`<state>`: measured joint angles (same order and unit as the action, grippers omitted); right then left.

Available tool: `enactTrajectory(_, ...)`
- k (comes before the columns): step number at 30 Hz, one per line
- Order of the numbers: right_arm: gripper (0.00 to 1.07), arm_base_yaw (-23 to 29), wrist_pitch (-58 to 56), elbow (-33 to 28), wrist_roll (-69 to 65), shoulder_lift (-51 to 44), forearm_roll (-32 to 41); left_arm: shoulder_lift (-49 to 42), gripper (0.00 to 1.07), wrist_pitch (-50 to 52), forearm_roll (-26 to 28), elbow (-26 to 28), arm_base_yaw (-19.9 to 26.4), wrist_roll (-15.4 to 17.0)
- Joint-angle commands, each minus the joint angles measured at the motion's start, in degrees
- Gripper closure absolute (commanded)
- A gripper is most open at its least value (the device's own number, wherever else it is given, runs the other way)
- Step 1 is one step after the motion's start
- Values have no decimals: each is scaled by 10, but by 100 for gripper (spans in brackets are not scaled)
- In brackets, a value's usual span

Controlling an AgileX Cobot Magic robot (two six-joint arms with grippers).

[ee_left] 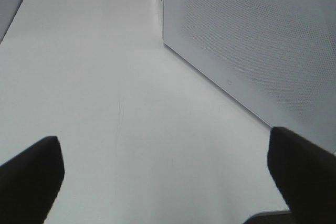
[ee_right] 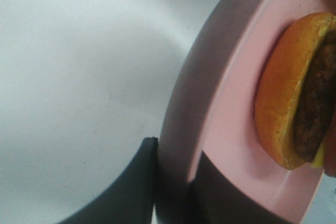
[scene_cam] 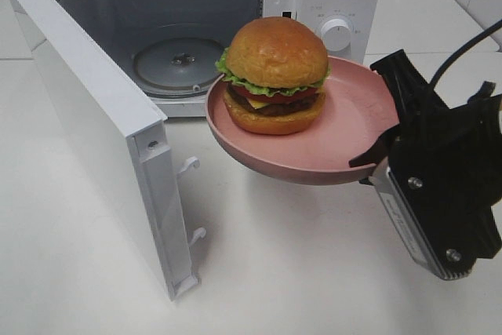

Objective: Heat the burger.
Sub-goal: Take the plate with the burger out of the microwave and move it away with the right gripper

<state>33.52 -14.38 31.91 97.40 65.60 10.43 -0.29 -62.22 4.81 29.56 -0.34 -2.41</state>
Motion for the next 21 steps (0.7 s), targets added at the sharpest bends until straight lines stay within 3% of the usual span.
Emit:
enactTrajectory(1, 106, 0, 13, -10, -70, -49, -65, -3, 9, 7, 4, 0, 1, 3)
enactTrajectory(12, 104, 0, -68, -32, -311, -112, -245, -3, 9, 7, 4, 0, 1, 3)
enactTrajectory(21, 104, 0, -105, -32, -470, -112, -337, -3, 9, 7, 4, 0, 1, 3)
